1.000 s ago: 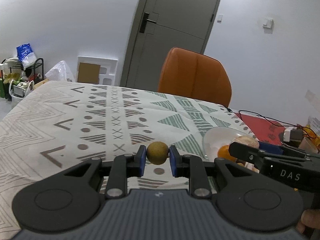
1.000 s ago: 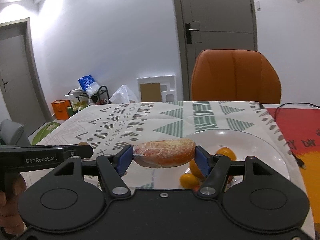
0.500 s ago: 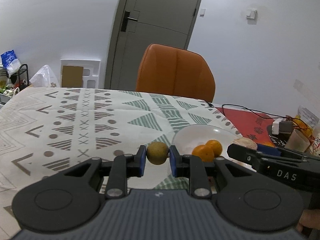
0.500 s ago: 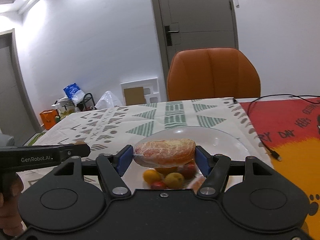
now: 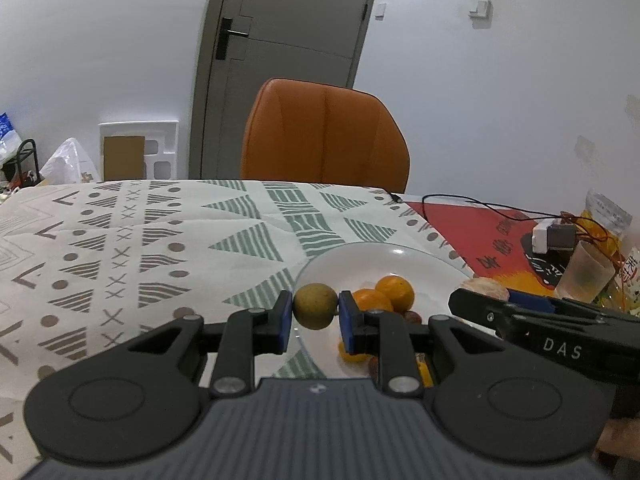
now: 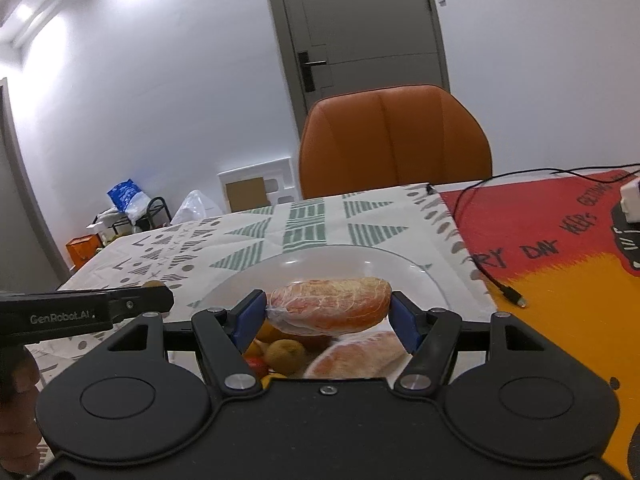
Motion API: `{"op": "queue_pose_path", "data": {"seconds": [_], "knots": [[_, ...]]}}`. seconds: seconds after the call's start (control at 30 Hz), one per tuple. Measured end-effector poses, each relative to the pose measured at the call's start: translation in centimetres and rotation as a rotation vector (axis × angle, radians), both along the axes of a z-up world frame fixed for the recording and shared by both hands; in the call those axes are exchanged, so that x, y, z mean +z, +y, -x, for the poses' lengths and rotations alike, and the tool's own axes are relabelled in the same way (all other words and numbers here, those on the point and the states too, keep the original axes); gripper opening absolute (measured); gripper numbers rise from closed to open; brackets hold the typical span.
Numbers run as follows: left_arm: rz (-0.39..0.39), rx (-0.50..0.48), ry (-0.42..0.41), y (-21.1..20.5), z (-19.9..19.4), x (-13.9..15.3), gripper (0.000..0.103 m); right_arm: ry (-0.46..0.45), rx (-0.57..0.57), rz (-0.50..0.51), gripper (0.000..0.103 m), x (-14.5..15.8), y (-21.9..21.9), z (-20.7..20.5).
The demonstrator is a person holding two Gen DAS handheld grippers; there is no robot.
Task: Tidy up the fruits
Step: 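Carry the citrus into the bowl with the left tool while the right tool carries the pomelo segment there, then open both tools over the bowl to release the fruits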
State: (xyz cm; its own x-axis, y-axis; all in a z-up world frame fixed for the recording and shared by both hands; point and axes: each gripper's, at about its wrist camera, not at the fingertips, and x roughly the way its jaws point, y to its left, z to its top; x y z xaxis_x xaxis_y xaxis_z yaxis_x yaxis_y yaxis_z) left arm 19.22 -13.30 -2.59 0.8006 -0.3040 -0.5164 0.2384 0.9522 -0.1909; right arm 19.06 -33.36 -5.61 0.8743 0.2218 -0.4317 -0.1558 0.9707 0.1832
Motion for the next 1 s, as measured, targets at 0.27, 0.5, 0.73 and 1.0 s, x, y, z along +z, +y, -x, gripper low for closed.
{"op": "queue_pose_path", "data": {"seconds": [0.27, 0.5, 0.73, 1.0], "knots": [[-0.015, -0.011, 0.01, -1.4, -1.1, -0.5, 0.023, 0.007, -0.024, -0.016, 0.064, -0.7, -1.4, -0.5], [-0.024, -0.005, 0.019, -1.9, -2.0, -0.8, 0.024, 0.01, -0.029, -0.021, 0.064, -1.0, -2.0, -1.4], [-0.021, 0.019, 0.012, -1.0, -2.2, -0.6, 0.026, 0.013, -0.017, -0.009, 0.064, -1.0, -1.6, -2.3], [-0.034, 0.063, 0.012, 0.8, -2.0, -0.2, 0.027, -0.013, -0.018, -0.001, 0.068, -0.4, -1.0, -3.6]]}}
